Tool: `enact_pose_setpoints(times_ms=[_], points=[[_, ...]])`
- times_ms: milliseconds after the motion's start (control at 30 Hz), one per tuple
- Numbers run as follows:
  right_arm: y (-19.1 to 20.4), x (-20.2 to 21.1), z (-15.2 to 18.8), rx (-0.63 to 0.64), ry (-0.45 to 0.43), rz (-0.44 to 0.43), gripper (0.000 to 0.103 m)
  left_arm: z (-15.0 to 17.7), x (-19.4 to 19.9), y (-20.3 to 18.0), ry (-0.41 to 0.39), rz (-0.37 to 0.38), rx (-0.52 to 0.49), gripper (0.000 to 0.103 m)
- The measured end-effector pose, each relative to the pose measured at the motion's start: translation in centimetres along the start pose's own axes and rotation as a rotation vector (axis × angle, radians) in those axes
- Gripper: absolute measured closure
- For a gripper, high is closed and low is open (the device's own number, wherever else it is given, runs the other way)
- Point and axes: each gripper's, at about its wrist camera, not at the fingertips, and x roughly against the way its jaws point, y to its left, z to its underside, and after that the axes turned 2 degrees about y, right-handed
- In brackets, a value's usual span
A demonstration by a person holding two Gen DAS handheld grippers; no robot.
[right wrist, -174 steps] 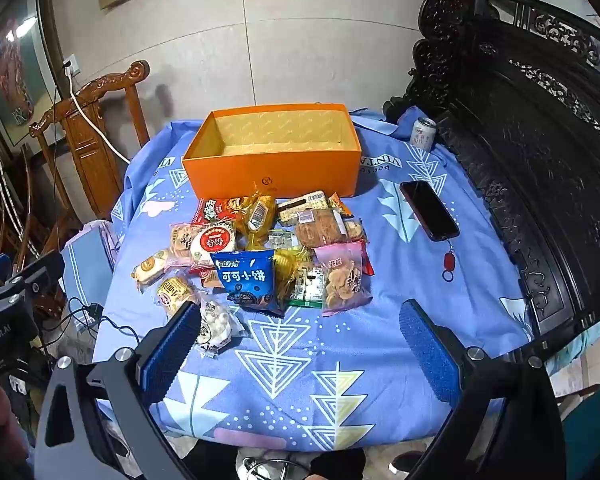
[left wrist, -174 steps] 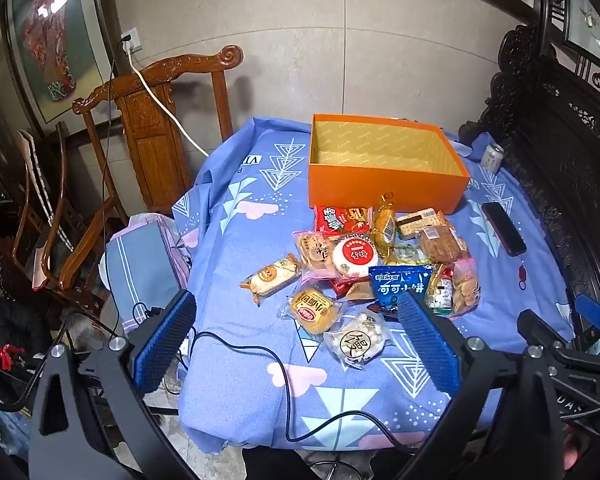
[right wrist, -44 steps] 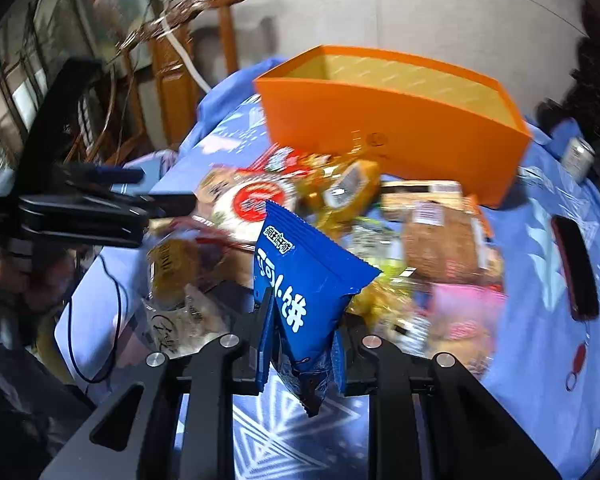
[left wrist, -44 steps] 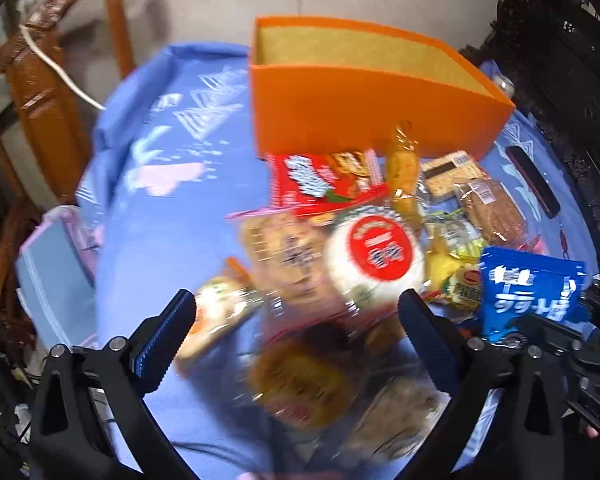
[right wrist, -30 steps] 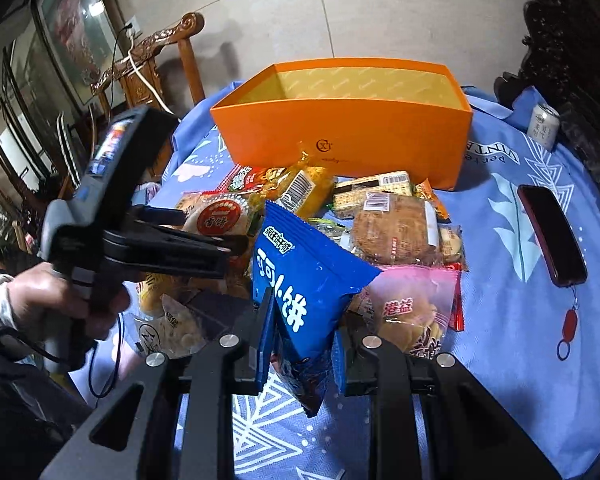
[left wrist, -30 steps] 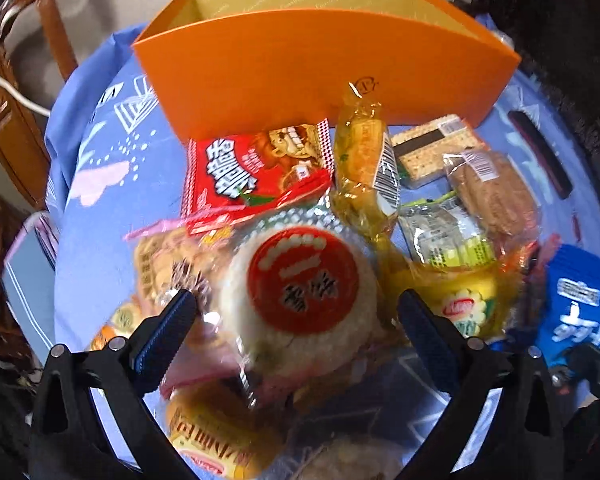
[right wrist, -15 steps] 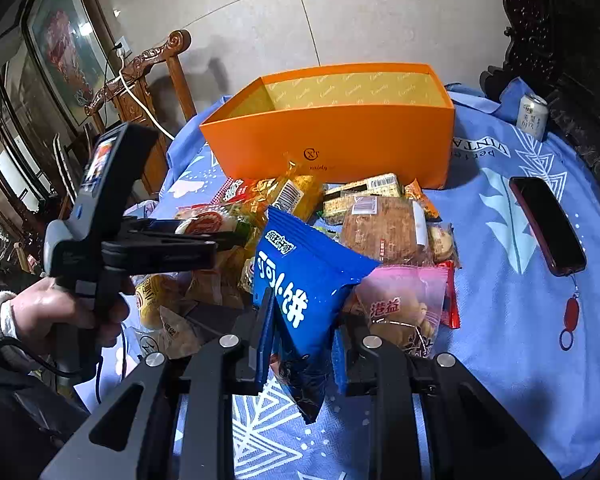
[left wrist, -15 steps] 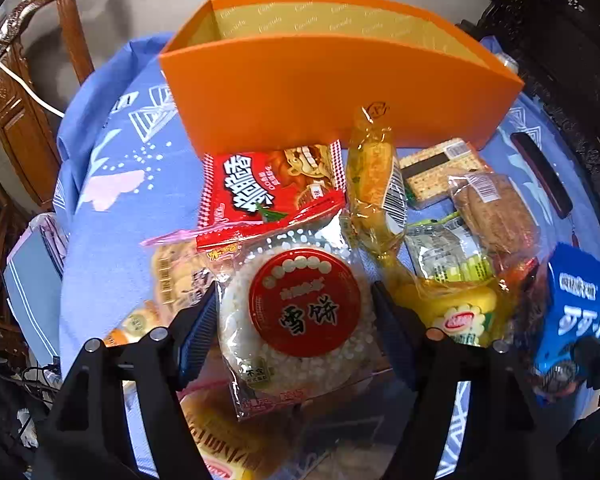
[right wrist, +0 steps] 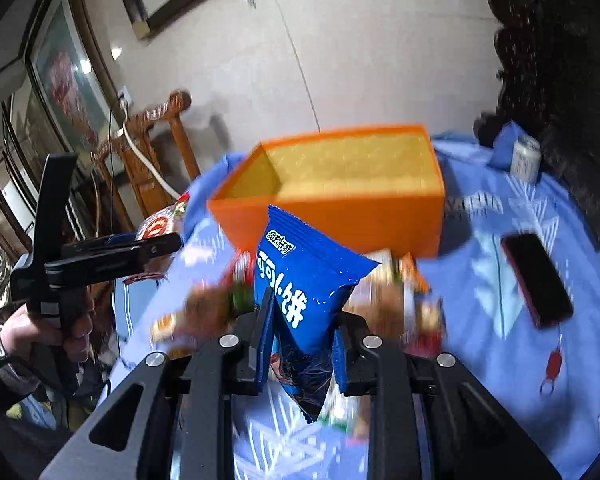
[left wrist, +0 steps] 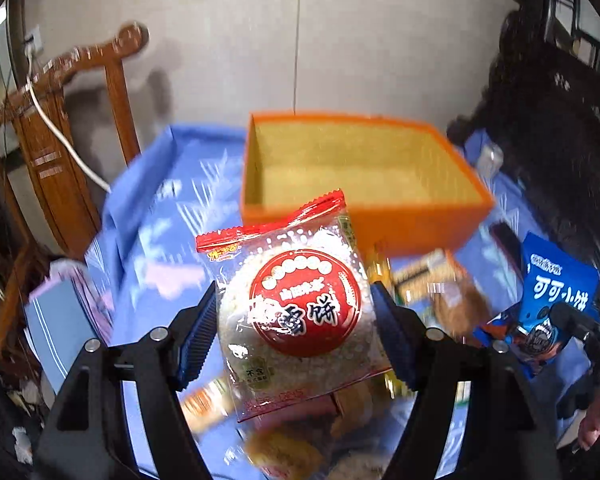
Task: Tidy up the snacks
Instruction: 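Carry both snacks over the orange box and open both tools to drop them, then grasp the pink cookie bag with the right tool while the left tool grasps the pink chip bag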
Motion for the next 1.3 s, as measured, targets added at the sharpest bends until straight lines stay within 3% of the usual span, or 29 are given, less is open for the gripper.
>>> enact_pose_setpoints(times_ms=[233,533,567,600,633,667,700,967,1300], points=[[-0.3,-2.4,-8.0,0.041,-0.112,0.011,0.078,-8.6,-1.1,0.7,-0.082,-0.001,-0.010,0.032],[-3.2,-9.7,-14.1,0.026,-0.087,0.075,0.078,-15.8,-7.0,-0.2,-0.079,-0.028,-0.041,0.031],[-3.5,-10.4,-14.4,0.022,-0.082,0.084,0.075,-16.4,-8.0,-0.3,-0.066,-0.029,-0.042,0.030],[-3.8,-11.3,-14.7,0.016,-0.074,0.089,0.073,-16.7,-8.8,-0.4,-0.052,-0.031,-0.043,0.020],[-3.9,-12.0,-15.0,0.016,-0.059,0.096,0.047,-16.7,-9.5,-0.4,-0.036,-0.043,-0.046,0.007],[-4.0,-12.5,-15.2,0.014,-0.047,0.122,0.018,-16.8,-10.2,-0.4,-0.024,-0.072,-0.046,0.006],[-4.0,-12.6,-15.3,0.009,-0.053,0.157,0.015,-16.8,-10.5,-0.3,-0.015,-0.092,-0.041,0.006],[-3.7,-9.7,-12.5,-0.021,-0.031,0.120,0.015,-13.3,-8.2,1.2,0.016,-0.047,0.022,0.004],[-3.9,-3.9,-2.9,0.003,0.073,0.146,0.015,-4.0,-3.0,2.3,0.040,-0.051,0.032,0.004]])
